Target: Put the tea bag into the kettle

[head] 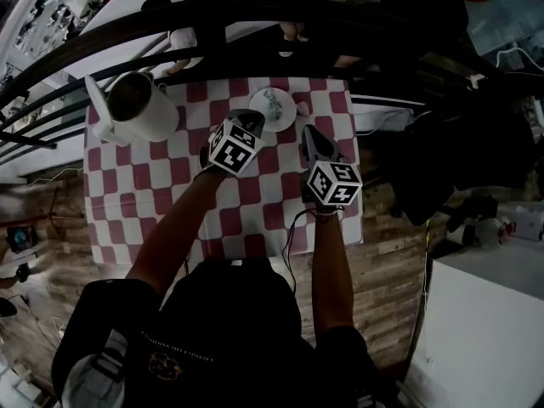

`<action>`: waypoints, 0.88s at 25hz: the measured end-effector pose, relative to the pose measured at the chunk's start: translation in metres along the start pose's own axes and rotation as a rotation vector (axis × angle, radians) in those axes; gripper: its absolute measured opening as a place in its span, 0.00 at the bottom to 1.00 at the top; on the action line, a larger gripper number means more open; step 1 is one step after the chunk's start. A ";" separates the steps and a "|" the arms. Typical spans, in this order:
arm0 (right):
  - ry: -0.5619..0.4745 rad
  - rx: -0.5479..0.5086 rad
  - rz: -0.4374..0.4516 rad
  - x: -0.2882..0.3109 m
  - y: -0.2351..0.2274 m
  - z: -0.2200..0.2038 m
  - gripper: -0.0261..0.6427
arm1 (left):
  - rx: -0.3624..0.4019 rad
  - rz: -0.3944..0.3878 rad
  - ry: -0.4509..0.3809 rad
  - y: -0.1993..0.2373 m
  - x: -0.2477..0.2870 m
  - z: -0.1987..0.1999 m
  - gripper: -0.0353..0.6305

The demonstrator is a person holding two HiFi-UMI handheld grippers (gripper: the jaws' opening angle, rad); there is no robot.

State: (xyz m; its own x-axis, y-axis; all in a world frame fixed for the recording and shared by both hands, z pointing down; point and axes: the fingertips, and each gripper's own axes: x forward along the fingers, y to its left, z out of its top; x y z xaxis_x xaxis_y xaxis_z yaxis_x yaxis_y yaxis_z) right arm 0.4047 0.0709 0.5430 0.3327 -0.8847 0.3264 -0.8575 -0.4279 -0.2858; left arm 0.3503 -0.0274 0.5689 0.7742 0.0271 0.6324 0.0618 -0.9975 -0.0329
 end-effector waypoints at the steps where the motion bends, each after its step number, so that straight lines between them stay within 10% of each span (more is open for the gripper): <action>1: 0.007 0.002 0.003 0.003 -0.001 -0.003 0.06 | -0.004 0.000 0.006 0.001 0.002 -0.002 0.05; 22: 0.237 0.018 0.106 0.085 -0.006 -0.078 0.06 | -0.100 -0.019 0.138 0.030 0.067 -0.058 0.05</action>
State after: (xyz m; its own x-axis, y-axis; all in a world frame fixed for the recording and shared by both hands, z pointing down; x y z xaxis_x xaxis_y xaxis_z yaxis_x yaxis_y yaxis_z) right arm 0.4073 0.0128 0.6430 0.1384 -0.8576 0.4953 -0.8750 -0.3402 -0.3445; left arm 0.3672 -0.0594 0.6555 0.6796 0.0439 0.7323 0.0077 -0.9986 0.0527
